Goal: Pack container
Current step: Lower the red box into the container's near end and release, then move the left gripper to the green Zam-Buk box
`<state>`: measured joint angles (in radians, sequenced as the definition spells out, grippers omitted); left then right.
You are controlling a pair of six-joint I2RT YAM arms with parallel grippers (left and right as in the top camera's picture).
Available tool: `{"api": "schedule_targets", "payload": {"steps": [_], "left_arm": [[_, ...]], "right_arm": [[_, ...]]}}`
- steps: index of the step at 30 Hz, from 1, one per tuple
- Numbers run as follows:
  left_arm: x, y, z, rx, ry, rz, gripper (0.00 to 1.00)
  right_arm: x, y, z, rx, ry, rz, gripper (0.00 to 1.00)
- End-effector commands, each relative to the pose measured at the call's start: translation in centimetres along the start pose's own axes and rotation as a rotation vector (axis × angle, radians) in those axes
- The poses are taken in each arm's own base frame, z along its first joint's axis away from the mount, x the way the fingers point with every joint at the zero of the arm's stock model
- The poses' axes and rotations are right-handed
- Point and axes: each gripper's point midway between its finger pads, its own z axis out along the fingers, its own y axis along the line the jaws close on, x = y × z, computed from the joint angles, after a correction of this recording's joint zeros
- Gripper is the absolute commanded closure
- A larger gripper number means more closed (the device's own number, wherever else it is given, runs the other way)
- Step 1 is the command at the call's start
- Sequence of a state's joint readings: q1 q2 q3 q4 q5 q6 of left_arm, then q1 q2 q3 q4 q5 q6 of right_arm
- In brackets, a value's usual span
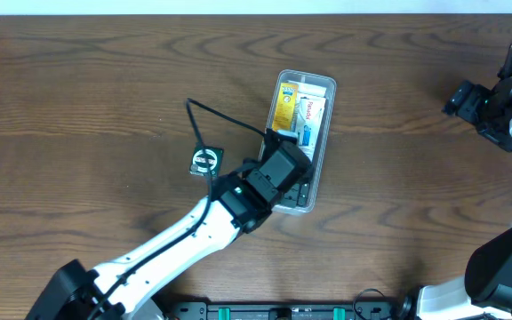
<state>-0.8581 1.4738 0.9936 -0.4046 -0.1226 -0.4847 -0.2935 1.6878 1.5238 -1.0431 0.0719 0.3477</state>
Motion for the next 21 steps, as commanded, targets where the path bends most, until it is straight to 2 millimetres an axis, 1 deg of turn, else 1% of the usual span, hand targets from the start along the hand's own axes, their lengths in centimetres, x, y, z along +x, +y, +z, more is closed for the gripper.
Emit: {"api": "schedule_targets", "payload": {"steps": [1,8,9,11,15,21], "left_arm": [[1.11,0.17,0.98,-0.024,0.032,0.002,0.14],[1.32,0.23,1.27,-0.029,0.041,0.004,0.13],[1.33,0.23,1.27,-0.029,0.041,0.004,0.07],[1.34,0.21,1.27,-0.028,0.041,0.004,0.05],[1.33,0.21,1.27,-0.029,0.041,0.004,0.02],[1.31,0.22,1.27,-0.029,0.040,0.004,0.01]], "right_arm": [[-0.21,-0.25,-0.10,0.007,-0.006,0.011,0.01],[-0.19,-0.25,-0.09,0.007,-0.006,0.011,0.01],[-0.19,-0.25,-0.09,0.007,-0.006,0.011,0.01],[-0.19,-0.25,-0.09,0.007,-0.006,0.011,0.01],[-0.21,-0.25,-0.10,0.007,-0.006,0.011,0.01],[-0.19,-0.25,-0.09,0.007,-0.006,0.011,0.01]]}}
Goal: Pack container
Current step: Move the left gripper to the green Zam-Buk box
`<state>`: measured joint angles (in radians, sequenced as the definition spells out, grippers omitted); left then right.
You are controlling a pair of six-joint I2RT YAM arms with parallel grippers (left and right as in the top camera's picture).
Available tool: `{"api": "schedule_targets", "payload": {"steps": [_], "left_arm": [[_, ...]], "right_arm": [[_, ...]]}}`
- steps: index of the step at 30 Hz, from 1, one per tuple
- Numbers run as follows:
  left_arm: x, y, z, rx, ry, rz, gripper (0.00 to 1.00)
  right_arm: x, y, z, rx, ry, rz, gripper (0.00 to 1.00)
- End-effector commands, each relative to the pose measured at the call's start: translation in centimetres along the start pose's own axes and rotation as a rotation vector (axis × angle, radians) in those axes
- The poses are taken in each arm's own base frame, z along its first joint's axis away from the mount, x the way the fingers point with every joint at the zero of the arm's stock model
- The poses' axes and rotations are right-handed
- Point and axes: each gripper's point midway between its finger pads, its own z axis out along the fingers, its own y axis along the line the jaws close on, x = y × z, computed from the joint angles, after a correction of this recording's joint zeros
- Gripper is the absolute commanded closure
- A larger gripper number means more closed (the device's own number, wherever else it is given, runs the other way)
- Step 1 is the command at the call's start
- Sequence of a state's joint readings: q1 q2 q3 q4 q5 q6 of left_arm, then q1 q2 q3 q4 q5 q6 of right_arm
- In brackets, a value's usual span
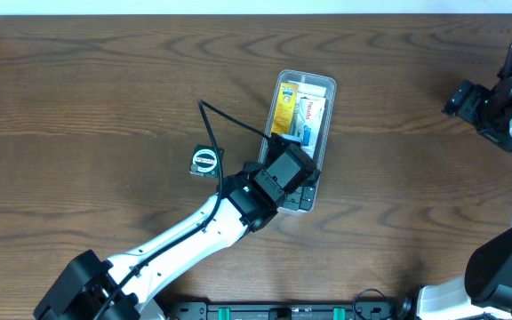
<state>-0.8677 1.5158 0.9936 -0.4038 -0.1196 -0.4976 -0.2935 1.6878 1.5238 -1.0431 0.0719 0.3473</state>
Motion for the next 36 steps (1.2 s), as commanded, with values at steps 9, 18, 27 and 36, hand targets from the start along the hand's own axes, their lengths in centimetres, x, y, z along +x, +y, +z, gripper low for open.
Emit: {"api": "schedule_targets", "payload": {"steps": [9,18,27,36], "left_arm": [[-2.4,-0.2,-1.0,0.023,-0.092,0.120,0.02],[-8.4,5.0,-8.5,-0.004,-0.318,0.070,0.02],[-7.1,17.9,-7.4,-0.259,-0.203,-0.172,0.02],[-3.7,21.7,0.1,-0.267,0.022,-0.268,0.02]], "right_arm": [[-0.2,-0.3,-0.1,0.007,-0.006,0.011,0.01],[-0.2,-0.2,-0.1,0.007,-0.006,0.011,0.01],[-0.2,-0.3,-0.1,0.007,-0.006,0.011,0.01],[-0.2,-0.3,-0.1,0.007,-0.006,0.011,0.01]]}}
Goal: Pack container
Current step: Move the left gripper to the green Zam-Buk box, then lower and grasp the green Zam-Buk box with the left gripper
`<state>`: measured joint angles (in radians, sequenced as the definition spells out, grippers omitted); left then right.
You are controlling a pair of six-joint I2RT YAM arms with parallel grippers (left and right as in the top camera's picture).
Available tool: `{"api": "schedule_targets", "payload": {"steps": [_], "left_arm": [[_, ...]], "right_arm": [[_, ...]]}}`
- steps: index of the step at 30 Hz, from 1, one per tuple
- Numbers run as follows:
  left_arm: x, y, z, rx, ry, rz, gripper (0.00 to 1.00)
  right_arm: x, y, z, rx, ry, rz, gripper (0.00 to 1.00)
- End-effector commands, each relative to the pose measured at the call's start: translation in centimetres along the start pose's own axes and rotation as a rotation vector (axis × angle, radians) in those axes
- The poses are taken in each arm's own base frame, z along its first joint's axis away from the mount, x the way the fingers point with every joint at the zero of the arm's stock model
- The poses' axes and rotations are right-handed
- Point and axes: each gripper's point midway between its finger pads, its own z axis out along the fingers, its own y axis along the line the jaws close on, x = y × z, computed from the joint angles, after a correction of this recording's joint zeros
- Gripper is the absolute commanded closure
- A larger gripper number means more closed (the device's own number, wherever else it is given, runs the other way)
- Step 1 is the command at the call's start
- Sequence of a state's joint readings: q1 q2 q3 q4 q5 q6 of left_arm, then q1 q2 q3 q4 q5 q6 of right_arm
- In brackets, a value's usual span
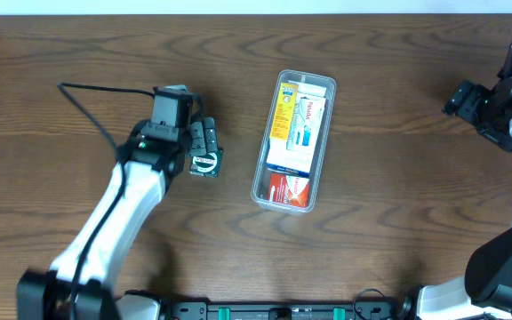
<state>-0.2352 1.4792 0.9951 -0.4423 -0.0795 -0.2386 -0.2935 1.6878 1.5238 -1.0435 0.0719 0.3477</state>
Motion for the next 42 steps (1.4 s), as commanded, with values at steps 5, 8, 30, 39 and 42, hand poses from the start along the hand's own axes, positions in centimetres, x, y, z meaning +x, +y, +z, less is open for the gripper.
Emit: {"api": "schedule_targets", "payload": {"steps": [5,8,30,39,42], "left_arm": [[4.4,-1.2,3.9,0.040,0.188,0.053,0.02],[5.4,-1.4,4.4,0.045,0.224,0.070,0.02],[8.8,-0.8,8.3,0.015,0.349,0.160,0.02],[8.8,-0.8,8.3,0.015,0.349,0.159,0.20],[8.8,-0.8,8.3,0.015,0.349,0.159,0.22]], "right_arm": [[-0.2,-0.2,-0.1,0.007,-0.006,0.011,0.01],[-0.2,-0.2,-0.1,0.007,-0.006,0.011,0.01],[-0.2,-0.2,-0.1,0.007,-0.006,0.011,0.01],[-0.2,-0.2,-0.1,0.007,-0.006,0.011,0.01],[-0.2,-0.2,-0.1,0.007,-0.007,0.011,0.01]]}}
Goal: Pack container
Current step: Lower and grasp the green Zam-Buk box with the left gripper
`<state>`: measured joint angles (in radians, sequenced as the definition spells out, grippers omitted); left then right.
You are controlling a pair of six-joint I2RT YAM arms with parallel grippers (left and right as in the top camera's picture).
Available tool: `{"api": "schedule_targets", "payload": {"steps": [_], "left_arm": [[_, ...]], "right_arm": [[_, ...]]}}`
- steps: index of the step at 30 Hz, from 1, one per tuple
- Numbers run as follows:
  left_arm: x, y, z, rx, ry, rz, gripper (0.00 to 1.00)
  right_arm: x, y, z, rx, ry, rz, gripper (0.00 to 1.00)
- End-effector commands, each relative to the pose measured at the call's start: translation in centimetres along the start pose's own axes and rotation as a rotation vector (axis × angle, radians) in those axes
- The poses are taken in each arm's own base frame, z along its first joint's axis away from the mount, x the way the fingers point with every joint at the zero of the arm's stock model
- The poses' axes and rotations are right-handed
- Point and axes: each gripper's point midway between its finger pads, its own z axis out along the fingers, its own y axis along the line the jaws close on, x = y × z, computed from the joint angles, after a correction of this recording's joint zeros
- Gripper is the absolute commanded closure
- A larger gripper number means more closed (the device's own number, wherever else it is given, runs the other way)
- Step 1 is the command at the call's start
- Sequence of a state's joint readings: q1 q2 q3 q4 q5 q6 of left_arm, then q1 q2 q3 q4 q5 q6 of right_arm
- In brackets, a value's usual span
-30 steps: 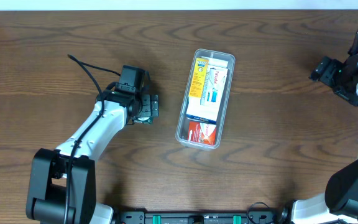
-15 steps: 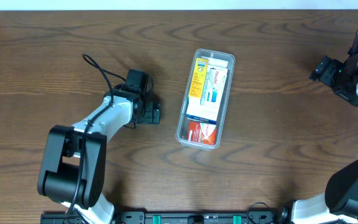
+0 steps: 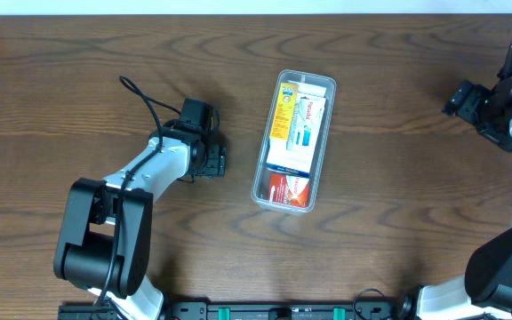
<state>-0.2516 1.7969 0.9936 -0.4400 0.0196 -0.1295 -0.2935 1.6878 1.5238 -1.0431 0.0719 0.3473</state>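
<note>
The clear plastic container (image 3: pixel 320 153) lies in the middle of the table. It holds a yellow packet (image 3: pixel 283 105), a white and blue box (image 3: pixel 304 129) and a red box (image 3: pixel 291 187). My left gripper (image 3: pixel 212 161) is down at the table left of the container, its dark fingers pointing right. It covers the spot of a small black square item, which barely shows under it. The overhead view does not reveal whether the fingers have closed. My right gripper (image 3: pixel 466 99) hangs at the far right edge, away from everything.
A black cable (image 3: pixel 145 100) loops up and left from the left wrist. The right arm's white links run down the right edge. The table is dark wood all around.
My left gripper was just above and left of the small black item with the white ring on it. It is now lower and to the right, over that item, which is mostly covered. The right arm is unchanged.
My left gripper was first over the near end of the container, hiding the red box, and stayed there a moment later. Then it was away at the left beside the small black item, the red box lying in the container. Now it is down on that item.
</note>
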Motion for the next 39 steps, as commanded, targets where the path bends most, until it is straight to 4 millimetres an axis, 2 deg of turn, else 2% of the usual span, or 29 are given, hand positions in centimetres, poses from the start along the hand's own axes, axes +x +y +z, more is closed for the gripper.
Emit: {"api": "schedule_targets", "payload": {"steps": [1,7,11,20,25,31,39], "left_arm": [[0.5,0.1,0.5,-0.008,0.018,0.008,0.21],[0.2,0.1,0.4,-0.006,0.009,0.007,0.22],[-0.8,-0.1,-0.5,0.000,-0.021,0.006,0.22],[-3.4,-0.5,-5.5,0.027,-0.158,0.001,0.25],[-4.0,-0.5,-7.2,0.035,-0.207,0.016,0.26],[-3.8,-0.5,-6.5,0.011,-0.189,0.226,0.25],[-2.7,-0.3,-4.3,0.000,-0.116,0.245,0.25]], "right_arm": [[-0.2,-0.3,-0.1,0.007,-0.006,0.011,0.01],[-0.2,-0.3,-0.1,0.007,-0.005,0.011,0.01],[-0.2,-0.3,-0.1,0.007,-0.006,0.011,0.01],[-0.2,-0.3,-0.1,0.007,-0.006,0.011,0.01],[-0.2,-0.3,-0.1,0.007,-0.006,0.011,0.01],[-0.2,-0.3,-0.1,0.007,-0.006,0.011,0.01],[-0.2,-0.2,-0.1,0.007,-0.006,0.011,0.01]]}}
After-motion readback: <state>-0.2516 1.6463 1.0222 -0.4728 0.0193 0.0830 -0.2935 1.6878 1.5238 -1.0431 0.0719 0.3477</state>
